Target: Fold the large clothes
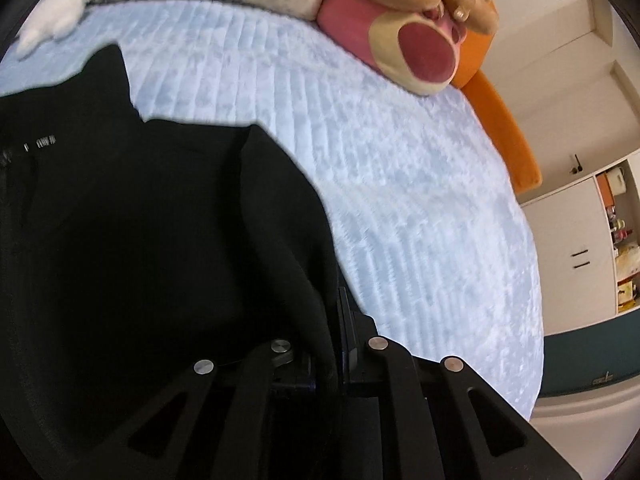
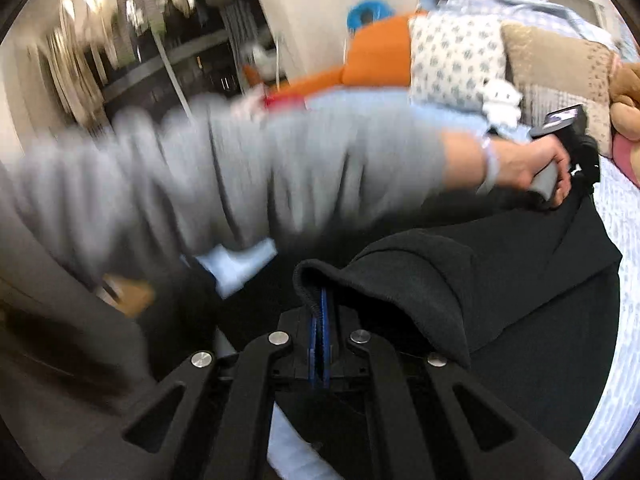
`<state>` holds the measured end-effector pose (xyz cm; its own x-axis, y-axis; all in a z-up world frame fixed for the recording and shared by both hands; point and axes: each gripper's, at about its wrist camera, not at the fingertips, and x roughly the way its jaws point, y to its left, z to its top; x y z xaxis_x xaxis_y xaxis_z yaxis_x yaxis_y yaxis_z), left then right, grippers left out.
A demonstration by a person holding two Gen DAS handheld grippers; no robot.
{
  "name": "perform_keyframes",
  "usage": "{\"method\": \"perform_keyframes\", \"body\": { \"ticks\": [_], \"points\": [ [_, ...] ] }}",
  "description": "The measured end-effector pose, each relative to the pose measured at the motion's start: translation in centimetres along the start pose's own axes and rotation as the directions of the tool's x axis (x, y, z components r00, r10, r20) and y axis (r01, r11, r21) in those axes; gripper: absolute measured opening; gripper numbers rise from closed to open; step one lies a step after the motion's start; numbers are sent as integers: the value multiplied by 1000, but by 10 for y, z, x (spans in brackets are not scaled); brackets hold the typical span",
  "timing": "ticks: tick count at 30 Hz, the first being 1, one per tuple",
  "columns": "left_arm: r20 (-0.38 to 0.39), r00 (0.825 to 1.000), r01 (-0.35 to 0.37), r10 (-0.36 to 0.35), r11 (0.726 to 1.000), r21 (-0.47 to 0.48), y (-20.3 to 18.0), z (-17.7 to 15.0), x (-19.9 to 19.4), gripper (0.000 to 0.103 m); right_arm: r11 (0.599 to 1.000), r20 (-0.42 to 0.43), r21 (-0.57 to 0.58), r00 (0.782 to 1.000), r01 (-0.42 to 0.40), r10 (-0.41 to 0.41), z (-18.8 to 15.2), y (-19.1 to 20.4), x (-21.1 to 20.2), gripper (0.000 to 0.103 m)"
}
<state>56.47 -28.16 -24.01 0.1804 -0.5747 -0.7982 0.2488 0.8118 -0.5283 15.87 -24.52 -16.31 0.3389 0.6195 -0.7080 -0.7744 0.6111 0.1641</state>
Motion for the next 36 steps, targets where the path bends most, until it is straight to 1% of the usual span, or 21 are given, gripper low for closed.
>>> {"method": "perform_keyframes", "body": {
  "ticks": [1,2,3,4,5,6,7,9,11,13,14,17,19,20,21,23,27,29,32,35,36],
  "points": [
    [-9,1000,8,-8,1000,-2,4,-2,2,17,1000,-47,-18,999,13,-14,-5,4,10,8],
    [-14,1000,18,-18,1000,-2,7,-4,1,18,1000,-93,-14,996,-13,12,-10,6,16,18],
    [-12,1000,29,-29,1000,2,10,-5,-1,25,999,-113,2,993,-44,44,-13,6,17,42],
    [-11,999,33,-33,999,7,12,-5,-5,39,997,-117,24,991,-68,70,-16,4,10,57],
    [-11,999,34,-34,999,11,14,-5,-11,46,997,-104,32,992,-72,75,-16,3,3,76],
    [-6,1000,31,-30,999,11,16,-5,-18,58,995,-71,45,994,-85,88,-17,0,-11,80],
    [3,1000,23,-23,1000,12,17,-5,-24,68,993,-50,64,993,-102,106,-16,-5,-22,80],
    [20,1000,19,-20,1000,22,18,-6,-42,75,988,21,108,994,-108,107,-11,-22,-53,80],
    [33,999,28,-29,999,35,19,-9,-57,75,984,114,170,993,-58,39,-3,-52,-80,80],
    [41,999,11,-13,998,56,19,-12,-67,75,963,194,268,981,-25,-29,4,-97,-97,76],
    [41,999,0,-3,998,63,22,-14,-70,74,947,228,320,972,-12,-65,5,-123,-103,64],
    [36,999,-20,19,999,39,35,-18,-70,70,863,270,505,951,-9,-149,6,-215,-101,41],
    [35,999,-15,15,1000,1,46,-20,-65,66,769,262,638,950,-40,-168,-1,-283,-83,36],
    [32,999,-7,8,1000,-23,52,-18,-59,66,728,245,684,952,-38,-181,-2,-308,-73,31],
    [34,999,4,-2,999,-43,56,-16,-54,65,689,225,724,955,-30,-194,-7,-332,-63,30],
    [48,999,23,-20,998,-57,60,-15,-50,65,602,208,795,965,-72,-160,-21,-374,-39,30],
    [81,995,65,-59,995,-75,62,-10,-45,65,507,181,858,973,-86,-142,-29,-415,-9,32],
    [90,993,86,-79,993,-81,62,-7,-43,61,480,195,869,975,-120,-110,-38,-417,-2,31],
    [97,992,92,-83,992,-87,61,-7,-41,55,444,169,891,978,-99,-121,-45,-420,2,31],
    [86,991,113,-106,991,-76,59,-9,-39,57,468,128,883,979,-40,-158,-53,-407,-8,33],
    [82,990,116,-111,991,-69,58,-10,-38,60,467,126,884,979,-37,-161,-54,-406,-9,37]
  ]
}}
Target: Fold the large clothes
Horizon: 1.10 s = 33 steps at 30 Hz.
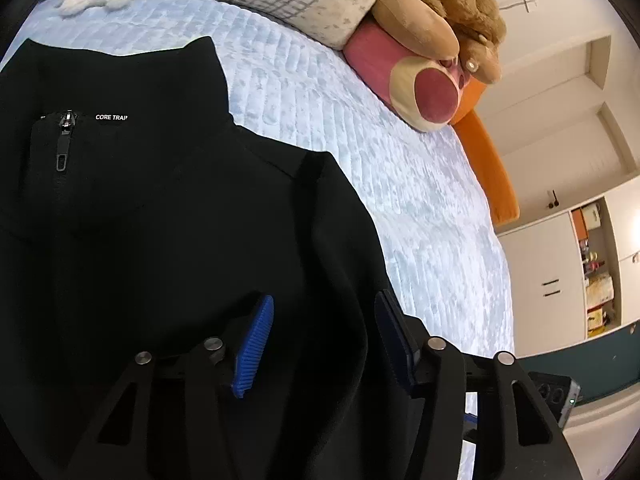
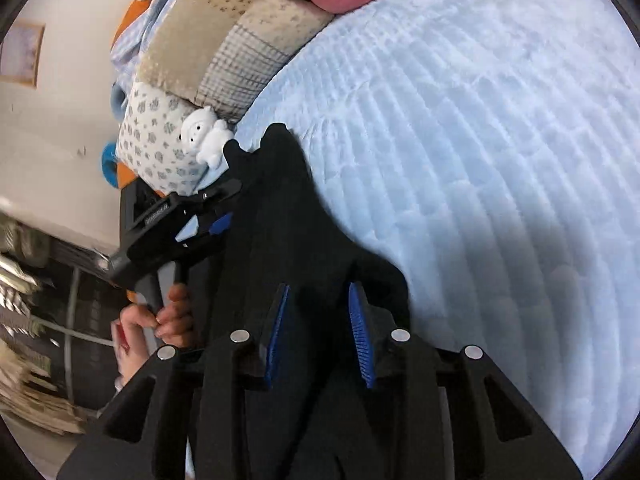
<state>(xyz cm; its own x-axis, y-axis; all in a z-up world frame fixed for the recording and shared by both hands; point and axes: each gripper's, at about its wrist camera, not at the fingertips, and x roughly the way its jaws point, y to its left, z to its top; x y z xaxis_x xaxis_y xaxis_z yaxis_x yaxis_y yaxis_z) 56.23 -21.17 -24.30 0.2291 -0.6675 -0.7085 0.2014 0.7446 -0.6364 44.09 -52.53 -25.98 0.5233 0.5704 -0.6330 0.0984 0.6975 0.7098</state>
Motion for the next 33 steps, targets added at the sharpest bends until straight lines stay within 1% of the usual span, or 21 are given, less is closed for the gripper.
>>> {"method": "perform_keyframes", "body": {
  "ticks": [2,3,5,7,8,9,10,12,13,14,18,22,23,26,27,28,29,30,31,32,33],
  "points": [
    [-5,1000,14,-14,1000,14,-3,-2,1,67,1000,-1,1,1000,-4,4,-3,-1,-3,41],
    [-4,1000,15,-15,1000,27,-6,-3,2,68,1000,0,4,1000,-13,13,-1,1,2,41],
    [-7,1000,-1,1,999,52,-10,-5,4,64,999,-3,18,999,-33,33,3,-1,8,41],
    [-12,1000,-26,27,998,55,-12,-6,9,50,997,-2,30,998,-66,67,9,0,14,38],
    [-13,999,-33,34,998,51,-10,-6,9,44,996,1,42,996,-84,84,12,-1,18,29],
    [-13,999,-37,37,998,44,-8,-6,10,23,995,3,49,996,-92,92,15,-1,20,15],
    [-15,999,-35,36,999,37,-6,-5,11,8,993,8,60,995,-99,98,18,-2,22,5],
    [18,1000,-21,20,998,55,-9,-5,9,7,993,34,70,995,-96,94,22,-3,16,4],
    [47,998,-34,29,995,94,-14,-5,6,7,993,47,72,994,-99,96,23,-3,11,4],
    [58,998,-37,31,994,103,-14,-5,4,7,992,63,74,994,-97,93,24,-4,7,4],
    [55,998,-15,13,999,31,-4,2,11,7,990,83,114,994,-83,74,29,-22,-1,4],
    [44,998,-42,41,998,35,3,0,25,8,991,76,122,996,-53,44,27,-33,12,4],
    [46,999,-24,23,1000,17,8,0,26,8,989,75,136,996,-57,47,26,-37,14,4],
    [38,999,-1,0,1000,12,12,2,27,10,993,75,114,997,-29,21,25,-37,19,5],
    [30,1000,-9,8,999,35,8,3,25,12,995,70,95,997,-21,14,24,-34,19,8],
    [26,999,-22,21,999,49,4,2,18,25,997,66,78,998,-6,1,23,-29,17,11],
    [23,999,-28,27,998,57,1,1,11,36,998,66,69,998,11,-15,22,-26,14,28],
    [33,998,-48,46,996,73,-5,-2,-3,61,998,69,46,997,42,-46,20,-19,7,54],
    [55,996,-71,66,993,91,-10,-5,-16,69,996,94,5,992,85,-85,15,-8,-6,61],
    [85,993,-91,80,986,139,-18,-13,-38,70,994,115,-43,989,103,-98,9,4,-17,61],
    [89,993,-94,78,977,191,-27,-25,-60,70,990,128,-89,987,108,-96,1,17,-28,60]
  ]
}}
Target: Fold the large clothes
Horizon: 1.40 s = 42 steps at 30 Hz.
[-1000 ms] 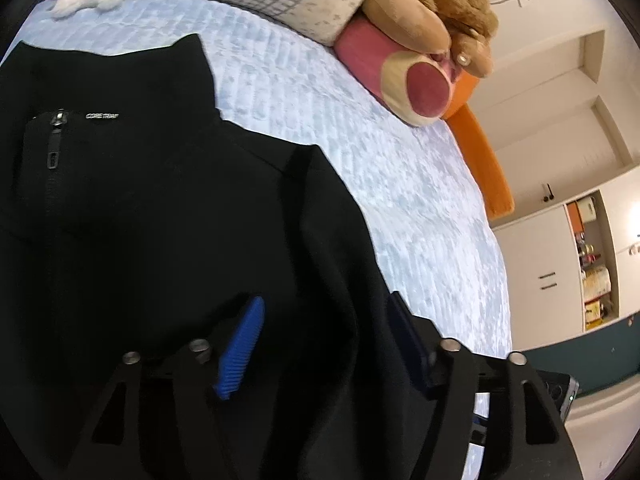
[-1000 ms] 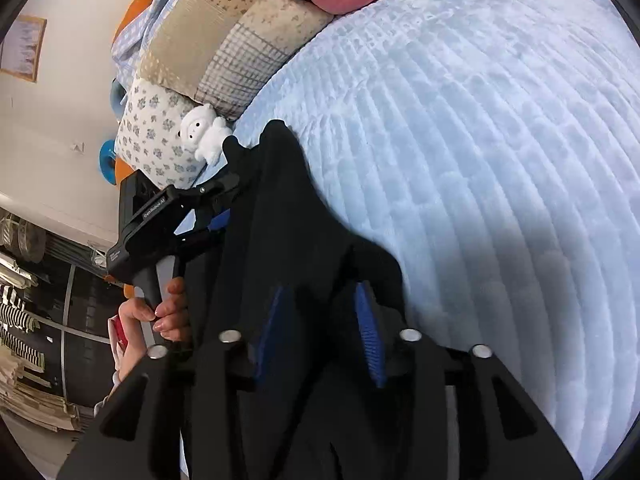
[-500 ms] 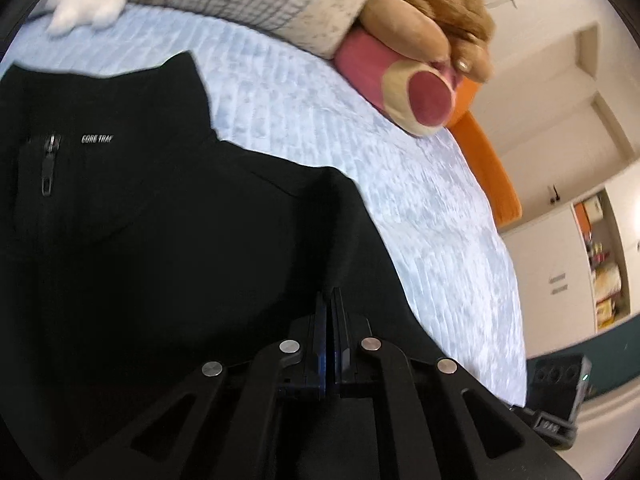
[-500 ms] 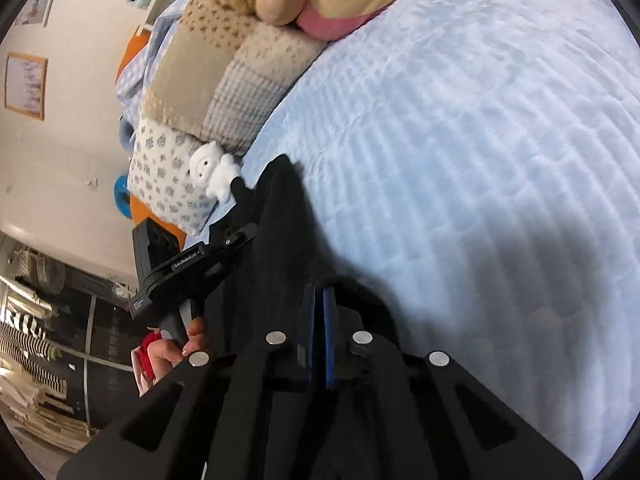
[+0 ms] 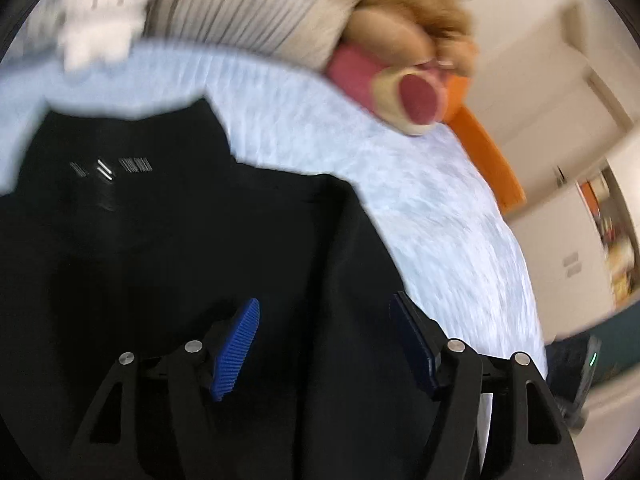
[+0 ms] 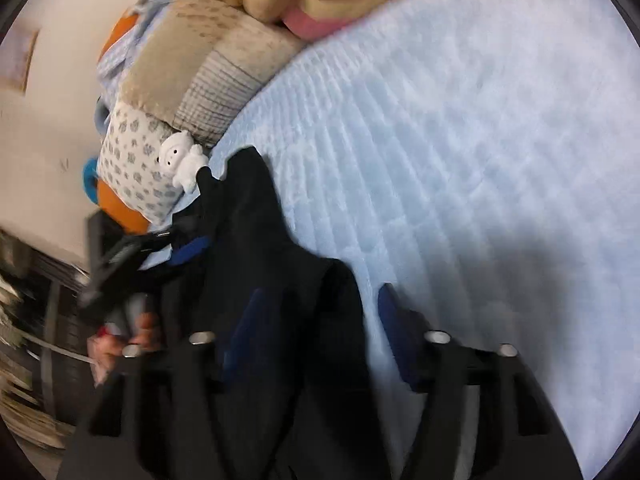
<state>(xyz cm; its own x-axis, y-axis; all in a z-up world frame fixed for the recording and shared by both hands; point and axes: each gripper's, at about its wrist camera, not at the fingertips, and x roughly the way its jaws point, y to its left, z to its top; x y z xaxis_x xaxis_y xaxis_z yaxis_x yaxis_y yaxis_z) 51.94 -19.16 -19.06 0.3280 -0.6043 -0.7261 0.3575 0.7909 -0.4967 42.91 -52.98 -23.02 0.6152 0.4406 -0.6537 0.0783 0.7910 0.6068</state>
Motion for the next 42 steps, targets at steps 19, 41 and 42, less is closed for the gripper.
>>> {"method": "perform_keyframes", "body": {
  "ticks": [19,41,42],
  "points": [
    [-276,955,108,-108,994,-17,-15,-338,-158,50,968,-305,-193,947,-163,98,-246,118,-43,30],
    [-217,892,346,-397,907,-239,-51,-386,-175,6,990,-273,-76,957,-119,94,-224,111,-86,3],
    [-223,899,327,-378,916,-233,-50,-389,-171,6,992,-286,-71,955,-103,79,-226,105,-80,3]
  ]
}}
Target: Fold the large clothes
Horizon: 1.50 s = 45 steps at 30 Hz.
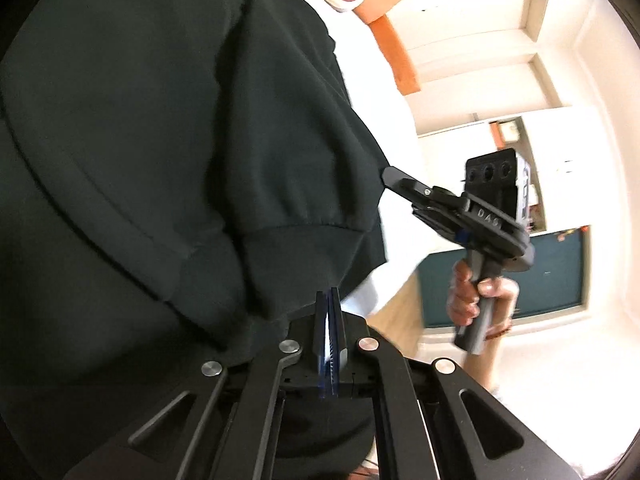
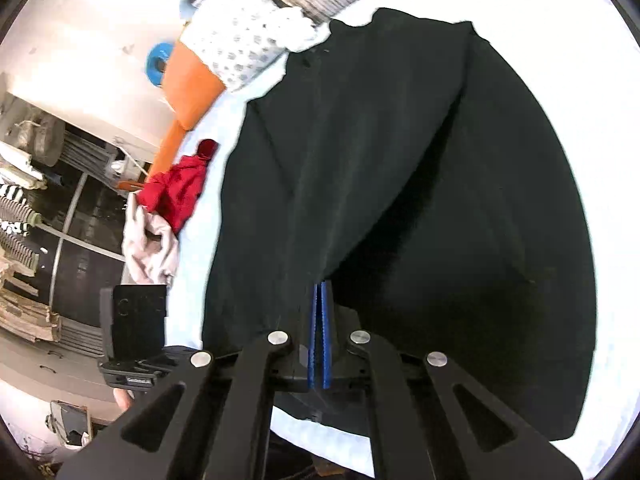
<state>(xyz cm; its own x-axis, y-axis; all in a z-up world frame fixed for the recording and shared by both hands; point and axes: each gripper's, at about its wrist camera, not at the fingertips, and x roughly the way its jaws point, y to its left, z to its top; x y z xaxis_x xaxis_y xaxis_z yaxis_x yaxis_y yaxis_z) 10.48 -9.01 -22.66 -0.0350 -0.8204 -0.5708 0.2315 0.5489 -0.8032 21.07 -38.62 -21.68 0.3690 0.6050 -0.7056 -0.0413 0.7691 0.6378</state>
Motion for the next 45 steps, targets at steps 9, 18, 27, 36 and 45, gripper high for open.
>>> {"method": "perform_keyframes", "body": {
  "ticks": [9,18,27,36,45],
  "points": [
    [-29,996,-84,83,996,-26,22,5,15,40,983,-17,-94,987,159,-161,-10,-1,27,28],
    [246,930,-292,272,955,47,15,18,-106,91,774,257,-570,955,275,-150,-83,157,8,72],
    [348,859,-345,375,927,-147,82,-7,-200,91,529,27,-841,984,117,-174,-174,233,142,67],
    [319,877,-308,359,930,-201,117,-3,-184,91,474,6,-872,969,126,-246,-188,236,206,63],
    [319,877,-301,360,928,-221,130,5,-186,91,447,10,-886,968,125,-250,-189,245,219,41]
  ]
}}
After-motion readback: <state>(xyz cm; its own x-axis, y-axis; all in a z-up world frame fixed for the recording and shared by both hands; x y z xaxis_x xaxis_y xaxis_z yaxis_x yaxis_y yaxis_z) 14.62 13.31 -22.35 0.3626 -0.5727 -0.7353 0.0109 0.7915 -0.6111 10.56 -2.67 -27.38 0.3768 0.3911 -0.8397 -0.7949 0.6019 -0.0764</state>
